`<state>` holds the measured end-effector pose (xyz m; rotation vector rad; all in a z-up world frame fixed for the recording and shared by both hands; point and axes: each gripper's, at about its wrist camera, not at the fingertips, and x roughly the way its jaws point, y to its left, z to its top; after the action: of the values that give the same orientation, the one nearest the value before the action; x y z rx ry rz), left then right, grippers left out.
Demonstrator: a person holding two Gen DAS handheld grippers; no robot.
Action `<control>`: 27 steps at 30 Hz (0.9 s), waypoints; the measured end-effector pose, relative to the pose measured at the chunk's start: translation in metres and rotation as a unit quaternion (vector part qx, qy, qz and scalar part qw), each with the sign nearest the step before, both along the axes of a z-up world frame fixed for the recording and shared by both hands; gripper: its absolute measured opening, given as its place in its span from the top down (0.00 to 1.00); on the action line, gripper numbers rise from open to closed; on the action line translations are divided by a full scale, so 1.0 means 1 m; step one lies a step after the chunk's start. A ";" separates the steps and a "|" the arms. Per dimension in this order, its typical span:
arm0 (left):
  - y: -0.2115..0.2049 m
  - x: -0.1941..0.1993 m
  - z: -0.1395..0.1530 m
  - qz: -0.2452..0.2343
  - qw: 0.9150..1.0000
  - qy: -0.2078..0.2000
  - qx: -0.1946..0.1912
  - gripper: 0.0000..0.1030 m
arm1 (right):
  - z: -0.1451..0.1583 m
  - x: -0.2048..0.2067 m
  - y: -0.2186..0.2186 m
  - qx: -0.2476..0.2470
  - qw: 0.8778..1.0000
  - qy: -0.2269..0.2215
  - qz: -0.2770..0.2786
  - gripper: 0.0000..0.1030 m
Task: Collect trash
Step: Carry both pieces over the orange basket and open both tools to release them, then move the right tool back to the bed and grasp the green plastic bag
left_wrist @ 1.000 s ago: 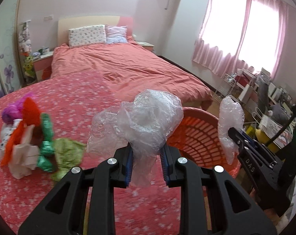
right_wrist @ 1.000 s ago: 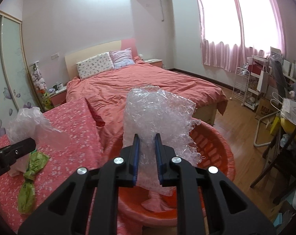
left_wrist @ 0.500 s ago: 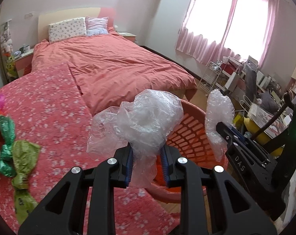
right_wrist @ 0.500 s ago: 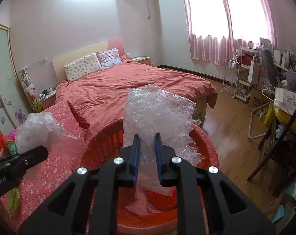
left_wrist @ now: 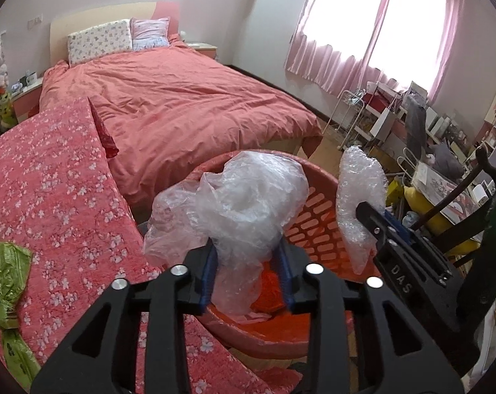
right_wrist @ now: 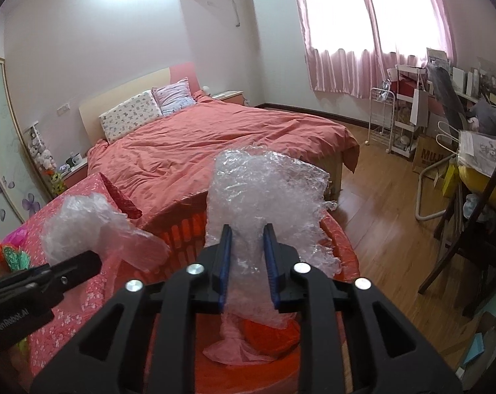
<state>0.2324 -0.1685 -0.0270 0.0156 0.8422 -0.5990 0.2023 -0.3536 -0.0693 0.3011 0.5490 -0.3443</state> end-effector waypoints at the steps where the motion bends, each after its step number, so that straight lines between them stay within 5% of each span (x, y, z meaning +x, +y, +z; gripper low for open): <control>1: -0.001 0.001 -0.001 0.001 1.000 0.002 0.002 0.61 | -0.001 0.000 0.000 0.000 1.000 0.000 -0.001 0.69; 4: 0.000 0.002 -0.007 0.004 1.000 0.008 0.010 0.53 | -0.003 0.001 -0.002 0.001 1.000 0.002 -0.005 0.63; 16: 0.033 -0.001 -0.003 0.050 0.998 -0.010 0.028 0.49 | -0.006 -0.001 0.013 -0.017 1.000 0.011 0.005 0.57; 27: 0.131 -0.014 0.014 0.149 0.986 -0.062 0.049 0.49 | 0.003 0.008 0.106 -0.041 0.993 0.019 0.109 0.56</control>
<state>0.2181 -0.0374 -0.0133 0.0152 0.7356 -0.2712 0.2102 -0.2477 -0.0667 0.1536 0.5979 -0.1599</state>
